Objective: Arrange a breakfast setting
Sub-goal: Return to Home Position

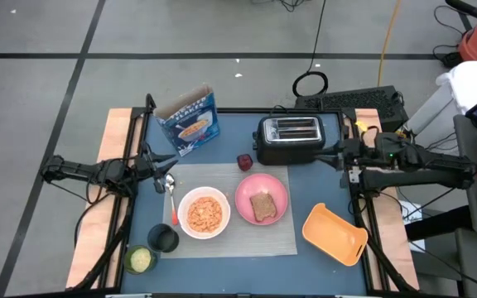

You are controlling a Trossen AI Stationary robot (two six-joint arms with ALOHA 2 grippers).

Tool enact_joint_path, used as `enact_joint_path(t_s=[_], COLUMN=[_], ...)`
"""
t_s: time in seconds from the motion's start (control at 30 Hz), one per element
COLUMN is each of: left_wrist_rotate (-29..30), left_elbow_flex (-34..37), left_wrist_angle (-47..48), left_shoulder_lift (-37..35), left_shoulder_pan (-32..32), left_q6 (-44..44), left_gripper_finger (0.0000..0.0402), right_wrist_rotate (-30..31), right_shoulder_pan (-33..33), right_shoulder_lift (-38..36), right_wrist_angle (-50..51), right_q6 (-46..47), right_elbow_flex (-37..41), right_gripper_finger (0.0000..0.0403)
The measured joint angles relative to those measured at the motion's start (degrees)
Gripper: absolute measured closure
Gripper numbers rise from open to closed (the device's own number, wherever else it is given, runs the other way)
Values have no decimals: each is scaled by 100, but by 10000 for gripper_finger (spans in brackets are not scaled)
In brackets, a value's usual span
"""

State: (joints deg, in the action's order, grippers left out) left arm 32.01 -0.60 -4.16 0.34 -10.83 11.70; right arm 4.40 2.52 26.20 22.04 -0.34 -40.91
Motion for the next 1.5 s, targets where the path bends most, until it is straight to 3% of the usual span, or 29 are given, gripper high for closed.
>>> enact_joint_path(t_s=[0.3, 0.8, 1.23, 1.5], left_wrist_rotate=[0, 0, 0, 2], left_elbow_flex=[0, 0, 2, 2], left_wrist_angle=[-7, -13, -15, -17], left_shoulder_lift=[2, 2, 2, 2], left_shoulder_pan=[0, 0, -2, 0], left_q6=[-19, -23, -31, -37], left_gripper_finger=[305, 305, 305, 305], right_wrist_rotate=[0, 0, 2, 2], right_shoulder_pan=[1, 1, 1, 0], right_shoulder_lift=[-715, -1510, -2051, -2621], right_wrist_angle=[-51, -1867, -2086, -1541], right_q6=[16, 313, 132, -20], right_elbow_flex=[731, 2958, 3415, 3415], right_gripper_finger=[362, 362, 362, 362])
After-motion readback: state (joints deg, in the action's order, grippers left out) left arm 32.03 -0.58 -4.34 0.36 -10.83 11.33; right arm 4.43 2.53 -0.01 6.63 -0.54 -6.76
